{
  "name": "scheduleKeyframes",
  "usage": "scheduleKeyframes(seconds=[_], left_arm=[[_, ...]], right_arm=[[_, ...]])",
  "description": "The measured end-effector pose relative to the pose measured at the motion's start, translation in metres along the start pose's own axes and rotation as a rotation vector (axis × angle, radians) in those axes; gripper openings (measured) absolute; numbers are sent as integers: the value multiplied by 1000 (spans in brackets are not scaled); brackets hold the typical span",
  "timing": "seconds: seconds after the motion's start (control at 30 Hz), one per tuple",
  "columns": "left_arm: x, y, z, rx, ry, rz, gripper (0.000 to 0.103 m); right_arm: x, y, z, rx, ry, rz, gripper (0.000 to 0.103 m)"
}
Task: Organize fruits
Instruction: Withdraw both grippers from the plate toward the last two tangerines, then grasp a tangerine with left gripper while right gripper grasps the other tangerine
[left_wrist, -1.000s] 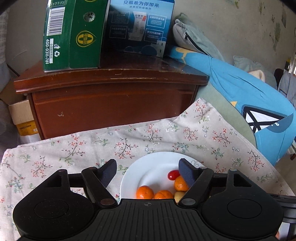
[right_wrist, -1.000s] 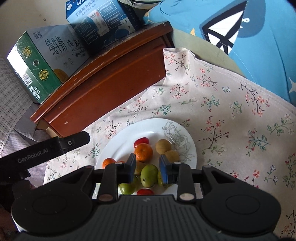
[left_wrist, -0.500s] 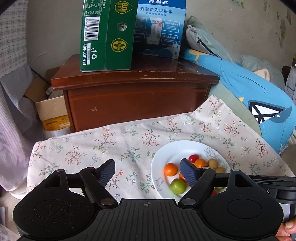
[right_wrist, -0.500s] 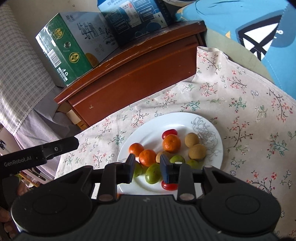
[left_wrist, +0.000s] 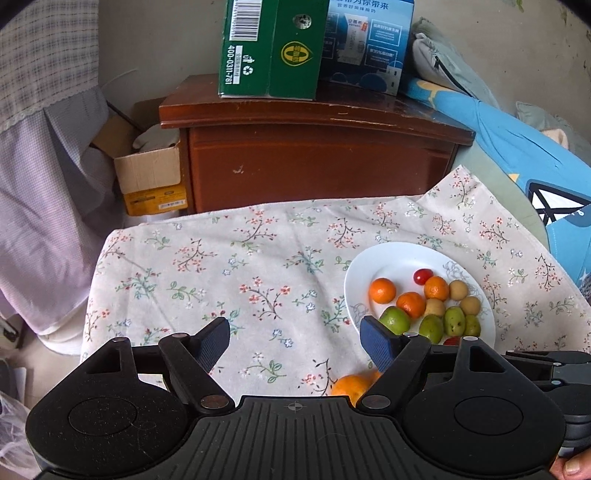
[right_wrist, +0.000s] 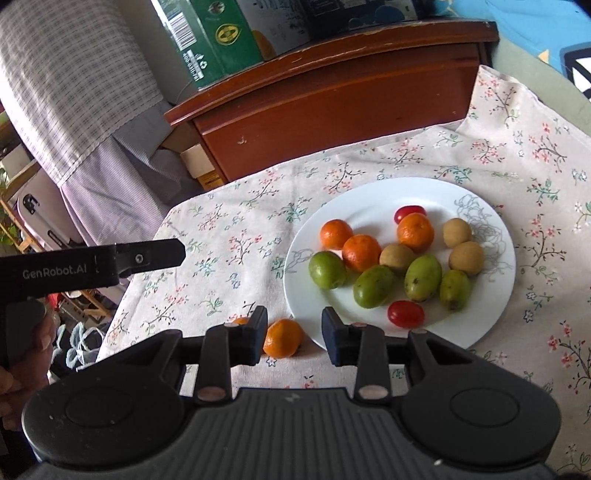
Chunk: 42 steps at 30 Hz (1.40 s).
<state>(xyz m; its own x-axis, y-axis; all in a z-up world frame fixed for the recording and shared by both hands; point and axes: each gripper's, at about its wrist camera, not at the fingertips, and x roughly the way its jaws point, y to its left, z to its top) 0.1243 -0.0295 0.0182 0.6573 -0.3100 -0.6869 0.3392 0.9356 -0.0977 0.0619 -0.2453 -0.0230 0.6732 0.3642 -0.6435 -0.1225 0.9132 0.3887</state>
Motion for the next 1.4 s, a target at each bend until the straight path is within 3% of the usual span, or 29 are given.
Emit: scheduleKeyframes(seconds=[0.33,0.73,0.83,1.2,1.4], left_arm=[[1,14,-23,-51,58,22,78],[9,31,-26,-132,85,34,78],[11,31,-26,-135,89,28,78],[21,11,-36,-48,118,-19,78],[25,-13,-44,65,104,-68,78]], right_arm=[[17,20,-12,-151,24,-48,34],[29,37,-22,-295,16,-92,34],[31,39,-25,-311,10,-107,30],[9,34,-29,-238,62,-129,28],[-2,19,-39,-68,104,-115,28]])
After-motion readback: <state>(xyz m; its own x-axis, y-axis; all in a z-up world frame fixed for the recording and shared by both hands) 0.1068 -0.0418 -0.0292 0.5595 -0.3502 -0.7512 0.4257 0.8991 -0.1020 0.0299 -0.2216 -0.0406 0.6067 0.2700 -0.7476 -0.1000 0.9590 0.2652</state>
